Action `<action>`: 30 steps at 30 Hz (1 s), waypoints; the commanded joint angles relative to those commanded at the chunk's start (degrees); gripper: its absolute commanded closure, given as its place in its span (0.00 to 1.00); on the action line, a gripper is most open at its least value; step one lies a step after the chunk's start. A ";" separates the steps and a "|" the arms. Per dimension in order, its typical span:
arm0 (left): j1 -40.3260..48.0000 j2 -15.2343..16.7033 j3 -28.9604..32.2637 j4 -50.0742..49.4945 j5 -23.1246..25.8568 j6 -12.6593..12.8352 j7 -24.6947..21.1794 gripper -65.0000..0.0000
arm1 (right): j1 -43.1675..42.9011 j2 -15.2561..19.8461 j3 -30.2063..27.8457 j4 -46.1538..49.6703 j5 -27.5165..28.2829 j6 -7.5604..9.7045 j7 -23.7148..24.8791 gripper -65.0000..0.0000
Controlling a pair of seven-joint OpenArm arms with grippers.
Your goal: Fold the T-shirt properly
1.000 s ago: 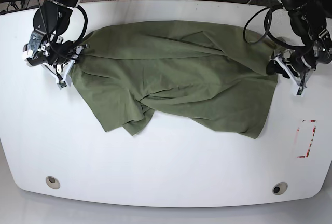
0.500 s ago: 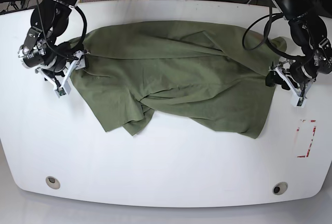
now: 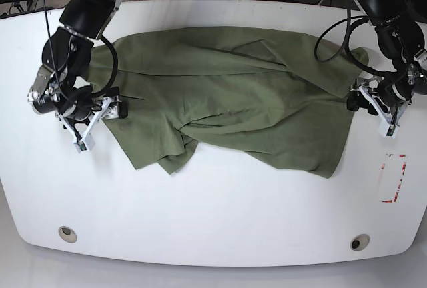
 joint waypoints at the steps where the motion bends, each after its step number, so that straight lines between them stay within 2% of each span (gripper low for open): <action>1: 0.00 0.00 0.00 0.00 0.00 0.00 0.00 0.44 | 0.53 0.35 -0.09 -1.49 0.00 0.00 0.97 0.17; 6: 0.09 0.00 0.00 0.00 0.00 0.00 0.00 0.44 | 3.43 2.11 -0.18 -10.11 0.00 0.00 3.69 0.18; 12: 0.09 0.00 0.00 0.00 -0.09 0.00 0.00 0.44 | 3.43 2.64 -0.35 -15.82 0.00 0.00 8.62 0.24; 25: 0.00 0.00 0.00 0.00 -0.09 0.00 0.00 0.44 | 2.11 1.05 -0.35 -18.02 0.00 0.00 9.05 0.26; 28: -0.18 0.00 0.00 0.00 -0.09 0.00 0.00 0.44 | 1.41 0.97 -0.35 -18.02 0.00 0.00 9.23 0.39; 30: -0.26 0.00 0.00 0.00 0.00 0.00 -0.09 0.44 | 1.23 0.79 -0.35 -17.93 0.00 0.00 9.23 0.55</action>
